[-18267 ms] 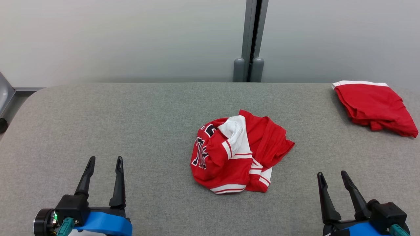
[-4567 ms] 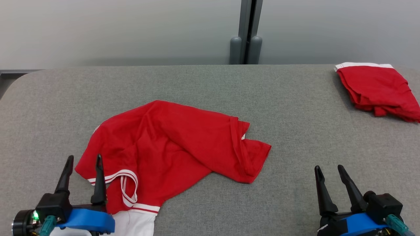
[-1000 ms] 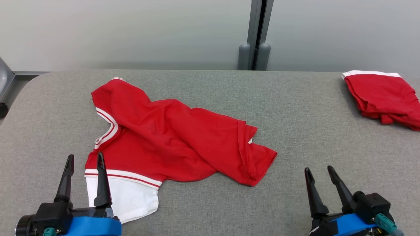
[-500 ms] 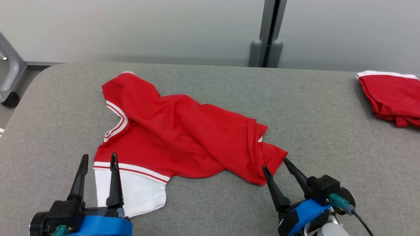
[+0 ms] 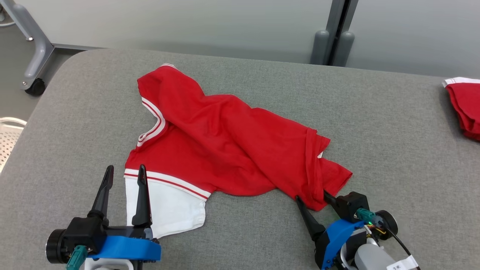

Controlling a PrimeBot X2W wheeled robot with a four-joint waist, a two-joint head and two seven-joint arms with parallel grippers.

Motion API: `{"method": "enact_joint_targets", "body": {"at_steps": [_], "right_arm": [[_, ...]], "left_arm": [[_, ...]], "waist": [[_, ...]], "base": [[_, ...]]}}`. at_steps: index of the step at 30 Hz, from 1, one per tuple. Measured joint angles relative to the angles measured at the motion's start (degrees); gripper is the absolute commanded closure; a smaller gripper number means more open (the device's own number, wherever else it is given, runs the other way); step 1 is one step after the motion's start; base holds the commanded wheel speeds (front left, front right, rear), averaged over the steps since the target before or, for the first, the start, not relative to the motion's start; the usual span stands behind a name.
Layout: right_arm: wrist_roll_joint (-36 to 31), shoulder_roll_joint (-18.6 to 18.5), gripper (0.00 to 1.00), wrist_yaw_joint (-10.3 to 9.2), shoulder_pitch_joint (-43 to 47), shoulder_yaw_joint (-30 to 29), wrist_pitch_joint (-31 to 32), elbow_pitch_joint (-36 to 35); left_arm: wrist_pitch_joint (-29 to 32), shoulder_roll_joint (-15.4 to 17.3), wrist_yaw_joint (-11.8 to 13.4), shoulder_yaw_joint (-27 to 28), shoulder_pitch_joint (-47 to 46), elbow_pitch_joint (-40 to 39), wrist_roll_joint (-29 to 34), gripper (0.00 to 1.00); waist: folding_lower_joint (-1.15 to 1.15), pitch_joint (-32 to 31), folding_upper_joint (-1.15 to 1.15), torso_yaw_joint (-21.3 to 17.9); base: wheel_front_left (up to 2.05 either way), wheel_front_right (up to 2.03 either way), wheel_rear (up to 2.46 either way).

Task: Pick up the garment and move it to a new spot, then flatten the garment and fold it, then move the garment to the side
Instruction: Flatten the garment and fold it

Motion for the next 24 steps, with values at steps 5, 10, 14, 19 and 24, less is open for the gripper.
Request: {"method": "enact_joint_targets", "body": {"at_steps": [5, 10, 14, 19, 24], "right_arm": [[0.51, 0.18, 0.31, 0.00, -2.62, 0.83, -0.34, 3.69], [2.40, 0.37, 1.00, 0.00, -3.32, 1.34, -0.40, 2.91], [2.67, -0.22, 1.00, 0.01, -2.01, 1.66, -0.44, -2.40], [3.75, -2.46, 1.00, 0.00, 4.20, 1.22, -0.43, -10.67], [4.28, -4.26, 1.00, 0.00, 11.66, -0.16, -0.44, -21.50]], "left_arm": [[0.00, -0.01, 0.43, -0.66, -0.70, 0.43, -0.59, 0.00], [0.00, 0.00, 0.53, -0.85, -0.73, 0.69, -1.09, 0.00], [0.00, -0.01, 0.60, -0.87, -0.35, 0.90, -1.35, 0.00], [0.00, 0.01, 0.66, -0.90, 0.27, 0.94, -1.59, 0.00], [0.00, -0.01, 0.58, -0.96, 0.41, 1.08, -1.58, 0.00]], "waist": [[0.00, 0.51, 0.00, 0.78], [0.00, 0.09, 0.00, 0.69], [0.00, -0.50, 0.00, -0.34], [0.00, -1.27, 0.00, -2.43], [-0.01, -1.89, 0.00, -4.73]], "base": [[0.00, 0.00, 0.00], [0.00, 0.00, 0.00], [0.00, 0.00, 0.00], [0.00, 0.00, 0.00], [0.00, 0.00, 0.00]]}}
